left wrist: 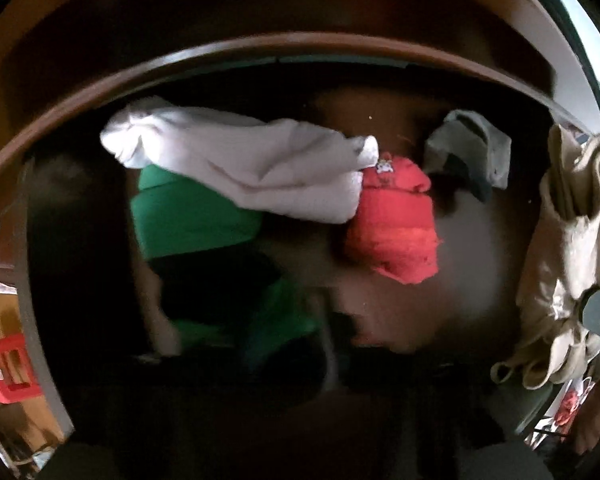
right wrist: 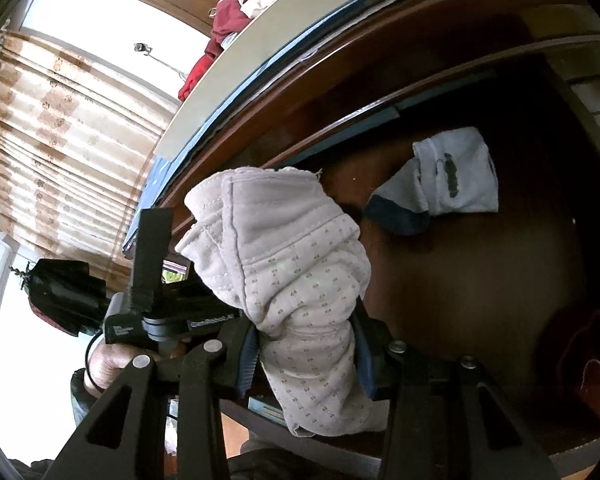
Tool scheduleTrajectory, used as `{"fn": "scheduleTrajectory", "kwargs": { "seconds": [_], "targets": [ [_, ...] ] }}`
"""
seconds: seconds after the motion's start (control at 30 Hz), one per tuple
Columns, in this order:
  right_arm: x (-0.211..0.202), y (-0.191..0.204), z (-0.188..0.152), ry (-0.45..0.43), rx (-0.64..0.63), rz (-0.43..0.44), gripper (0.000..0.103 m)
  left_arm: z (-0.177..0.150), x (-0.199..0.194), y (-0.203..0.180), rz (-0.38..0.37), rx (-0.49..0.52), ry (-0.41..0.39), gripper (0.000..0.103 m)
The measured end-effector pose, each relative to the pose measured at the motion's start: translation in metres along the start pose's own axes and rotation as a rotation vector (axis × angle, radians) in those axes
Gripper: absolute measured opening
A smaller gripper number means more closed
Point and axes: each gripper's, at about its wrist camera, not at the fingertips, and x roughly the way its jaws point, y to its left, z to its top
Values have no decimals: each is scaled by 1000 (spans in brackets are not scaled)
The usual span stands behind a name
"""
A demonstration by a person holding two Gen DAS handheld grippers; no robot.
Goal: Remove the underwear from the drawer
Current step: 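Lift the pink dotted underwear with the right gripper while the left grasps green-black socks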
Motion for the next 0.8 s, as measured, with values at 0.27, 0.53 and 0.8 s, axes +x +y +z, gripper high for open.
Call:
{"fn": "scheduleTrajectory", "kwargs": {
  "seconds": [0.27,0.53,0.8],
  "targets": [
    [-5,-7,-1,-11,23,-5,43,-32,-30,-19,-177,90,-40,7],
    [-4,-4,-1,-9,16,13,43,-16,-43,-1,-41,-19,-65,80],
    [-5,-8,-2,-16,24,22,43,-5,-8,-28,207,59,52,86]
  ]
}}
